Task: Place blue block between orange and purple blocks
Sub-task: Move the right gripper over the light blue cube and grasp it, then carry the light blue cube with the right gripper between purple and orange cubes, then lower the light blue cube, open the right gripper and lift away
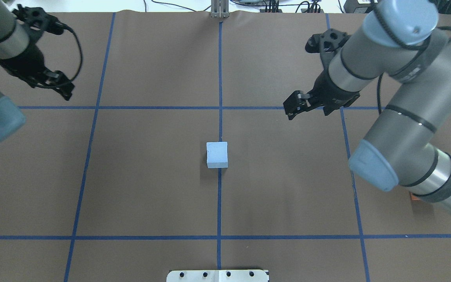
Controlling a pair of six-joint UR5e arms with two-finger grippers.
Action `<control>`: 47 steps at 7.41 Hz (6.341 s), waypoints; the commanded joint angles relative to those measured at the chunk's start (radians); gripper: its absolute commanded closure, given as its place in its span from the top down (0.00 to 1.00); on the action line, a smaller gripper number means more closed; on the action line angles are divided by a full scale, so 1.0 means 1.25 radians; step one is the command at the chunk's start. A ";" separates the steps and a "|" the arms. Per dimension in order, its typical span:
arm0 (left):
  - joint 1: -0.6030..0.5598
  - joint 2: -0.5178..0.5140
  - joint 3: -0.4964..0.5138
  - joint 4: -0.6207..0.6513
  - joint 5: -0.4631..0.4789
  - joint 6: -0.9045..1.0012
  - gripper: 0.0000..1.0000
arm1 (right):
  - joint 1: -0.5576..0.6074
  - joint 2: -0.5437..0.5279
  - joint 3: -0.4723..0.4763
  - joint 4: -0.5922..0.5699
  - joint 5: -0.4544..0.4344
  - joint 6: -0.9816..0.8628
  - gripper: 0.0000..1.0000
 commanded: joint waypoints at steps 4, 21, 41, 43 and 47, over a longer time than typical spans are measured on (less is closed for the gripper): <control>-0.425 0.218 0.211 -0.069 -0.110 0.594 1.00 | -0.171 0.216 -0.212 0.000 -0.154 0.156 1.00; -0.428 0.380 0.179 -0.340 -0.171 0.294 1.00 | -0.167 0.168 -0.291 0.110 -0.177 0.198 0.01; -0.427 0.384 0.158 -0.344 -0.188 0.278 1.00 | 0.177 -0.587 -0.118 0.609 0.006 -0.143 0.99; -0.427 0.384 0.158 -0.344 -0.188 0.279 1.00 | 0.246 -0.602 -0.111 0.605 0.072 -0.203 0.99; -0.427 0.405 0.161 -0.342 -0.182 0.285 1.00 | 0.596 -0.609 -0.075 0.199 0.196 -0.791 0.99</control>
